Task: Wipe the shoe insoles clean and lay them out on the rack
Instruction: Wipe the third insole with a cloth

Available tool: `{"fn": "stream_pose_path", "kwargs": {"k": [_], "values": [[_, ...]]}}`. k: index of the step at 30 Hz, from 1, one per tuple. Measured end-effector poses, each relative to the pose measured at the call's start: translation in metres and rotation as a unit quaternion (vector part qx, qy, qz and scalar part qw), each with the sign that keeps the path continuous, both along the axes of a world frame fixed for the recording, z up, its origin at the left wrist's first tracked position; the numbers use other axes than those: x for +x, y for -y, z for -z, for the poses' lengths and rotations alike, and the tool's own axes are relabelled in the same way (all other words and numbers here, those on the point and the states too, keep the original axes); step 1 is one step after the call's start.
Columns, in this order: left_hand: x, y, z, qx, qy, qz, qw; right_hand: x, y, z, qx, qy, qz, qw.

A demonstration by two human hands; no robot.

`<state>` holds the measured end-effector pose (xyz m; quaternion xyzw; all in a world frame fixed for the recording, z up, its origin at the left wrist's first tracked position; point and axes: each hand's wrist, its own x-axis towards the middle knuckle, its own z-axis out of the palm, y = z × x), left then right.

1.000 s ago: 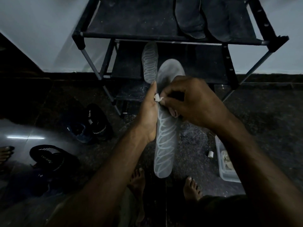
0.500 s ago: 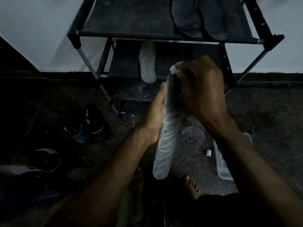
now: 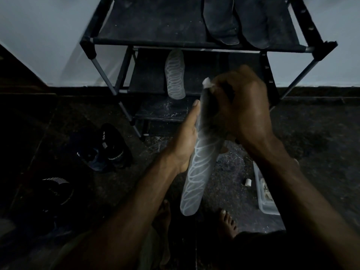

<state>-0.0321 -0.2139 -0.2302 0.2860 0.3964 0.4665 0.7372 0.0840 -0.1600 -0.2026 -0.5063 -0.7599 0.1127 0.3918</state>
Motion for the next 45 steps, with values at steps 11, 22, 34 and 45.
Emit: {"fn": "stream_pose_path", "kwargs": {"k": [11,22,34,45], "values": [[0.0,0.0,0.004,-0.01,0.011,-0.003,1.0,0.016,-0.009,0.005,-0.006,0.013,0.051,0.999],[-0.004,-0.002,0.005,0.005,-0.026,-0.032,0.999,0.007,-0.005,0.0,0.016,0.008,0.003,1.0],[-0.002,-0.001,0.002,0.01,-0.048,-0.034,0.998,-0.009,0.002,-0.003,0.016,0.016,-0.056,0.998],[-0.001,-0.002,0.003,0.003,-0.048,-0.009,0.999,0.0,-0.002,-0.003,0.004,0.021,-0.02,1.0]]}}
